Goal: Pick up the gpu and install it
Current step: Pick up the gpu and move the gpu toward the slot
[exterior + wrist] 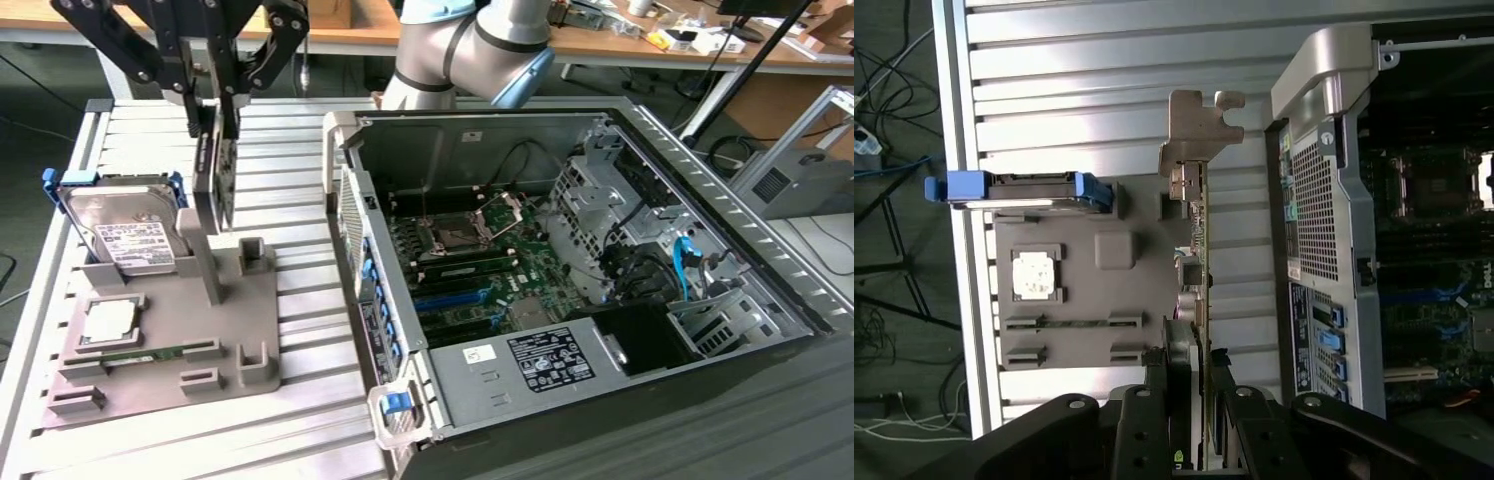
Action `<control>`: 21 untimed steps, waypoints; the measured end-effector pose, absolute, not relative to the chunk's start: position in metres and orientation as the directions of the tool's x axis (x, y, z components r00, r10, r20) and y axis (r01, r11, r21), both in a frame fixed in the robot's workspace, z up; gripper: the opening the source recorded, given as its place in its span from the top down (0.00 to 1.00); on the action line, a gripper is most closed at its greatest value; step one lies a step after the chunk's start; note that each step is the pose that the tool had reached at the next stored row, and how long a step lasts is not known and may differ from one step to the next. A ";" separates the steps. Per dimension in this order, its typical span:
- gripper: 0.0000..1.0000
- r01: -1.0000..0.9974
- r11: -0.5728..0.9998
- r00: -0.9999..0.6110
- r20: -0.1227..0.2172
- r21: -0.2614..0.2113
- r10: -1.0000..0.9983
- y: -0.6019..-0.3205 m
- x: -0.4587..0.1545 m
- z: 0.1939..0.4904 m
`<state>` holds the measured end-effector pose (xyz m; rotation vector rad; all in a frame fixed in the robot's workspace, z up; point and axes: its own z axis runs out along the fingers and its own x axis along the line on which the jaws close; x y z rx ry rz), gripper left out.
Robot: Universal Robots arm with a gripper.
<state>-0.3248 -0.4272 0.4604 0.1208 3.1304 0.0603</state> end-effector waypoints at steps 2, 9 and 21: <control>0.73 0.077 0.996 -0.997 -0.007 0.039 0.077 -0.427 -0.325 0.464; 0.73 0.077 0.996 -0.997 -0.007 0.039 0.077 -0.427 -0.325 0.475; 0.73 0.077 0.996 -0.997 -0.007 0.039 0.077 -0.427 -0.325 0.497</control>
